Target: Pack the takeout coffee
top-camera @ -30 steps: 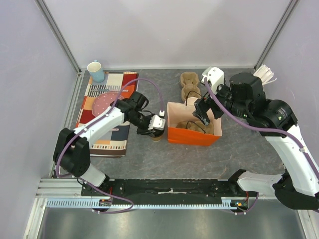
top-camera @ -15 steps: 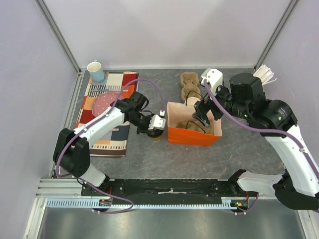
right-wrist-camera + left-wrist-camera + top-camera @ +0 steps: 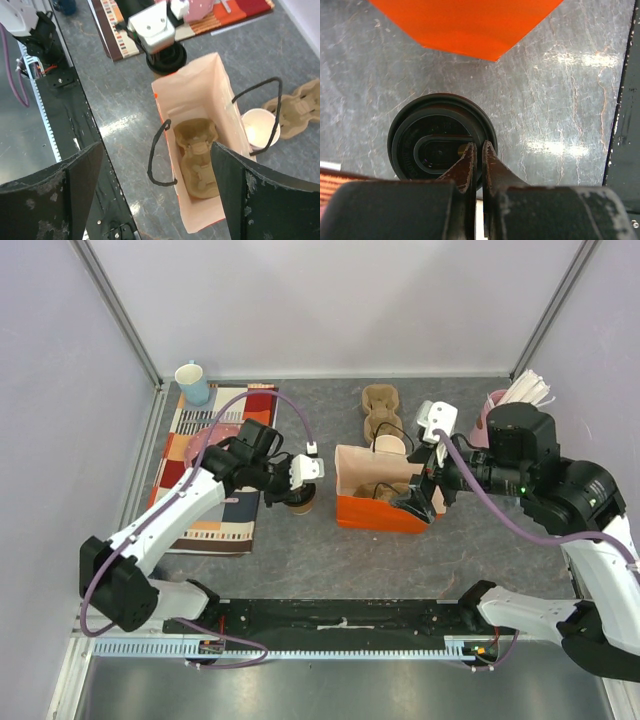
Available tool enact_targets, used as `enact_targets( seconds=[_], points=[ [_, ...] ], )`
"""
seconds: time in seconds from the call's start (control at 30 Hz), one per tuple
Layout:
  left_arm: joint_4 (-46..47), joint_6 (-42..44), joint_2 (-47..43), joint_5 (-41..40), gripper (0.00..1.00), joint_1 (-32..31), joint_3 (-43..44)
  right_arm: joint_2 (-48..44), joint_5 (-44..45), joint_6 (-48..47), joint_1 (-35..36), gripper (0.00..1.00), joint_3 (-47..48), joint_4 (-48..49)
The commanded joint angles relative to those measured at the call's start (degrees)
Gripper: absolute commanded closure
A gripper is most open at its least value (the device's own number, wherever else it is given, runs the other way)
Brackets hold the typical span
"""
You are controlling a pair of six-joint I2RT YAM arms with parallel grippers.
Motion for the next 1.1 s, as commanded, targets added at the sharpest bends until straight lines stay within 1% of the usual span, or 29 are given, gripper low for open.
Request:
enact_targets(
  seconds=[0.0,0.03,0.13,0.27,0.37,0.53,0.67,0.87,0.97,1.07],
  points=[
    [0.6,-8.9,-5.4,-6.4,0.98,-0.1,0.3,-0.7,5.7,2.8,-0.2,0.05,-4.4,-1.8],
    [0.6,-9.2,-6.1,-6.8,0.98,-0.1,-0.2,-1.0,9.6,3.2,0.1,0.05,-5.7,-2.2],
    [0.7,-10.5,-8.7,-7.5,0.98,0.2,-1.9,-2.4,8.6,4.2,0.3,0.05,-10.4,-1.9],
    [0.8,-11.7,-10.7,-7.1,0.98,1.5,-3.4,-1.0,10.9,5.4,0.4,0.06,-11.4,-3.3],
    [1.1,-12.0,-11.2,-6.8,0.98,1.5,-3.8,-0.8,10.5,4.5,0.7,0.06,-12.3,-1.2],
    [1.7,-13.4,-11.1,-5.2,0.98,1.5,-4.7,0.6,14.6,4.3,1.5,0.05,-13.9,0.0],
    [1.6,-13.5,-11.2,-4.0,0.98,1.5,-4.7,-0.1,15.2,3.2,1.8,0.05,-15.9,2.1],
    [-0.3,-13.7,-9.0,-3.9,0.98,1.5,-2.0,-1.1,18.3,2.9,2.9,0.04,-15.9,3.0],
    [-3.2,-12.6,-7.3,-3.1,0.98,1.5,0.6,-1.2,19.8,2.7,4.0,0.05,-16.8,4.1],
    [-8.2,-11.3,-5.5,-2.5,0.98,1.5,4.5,-0.8,21.3,1.9,5.9,0.06,-14.5,4.0]
  ],
)
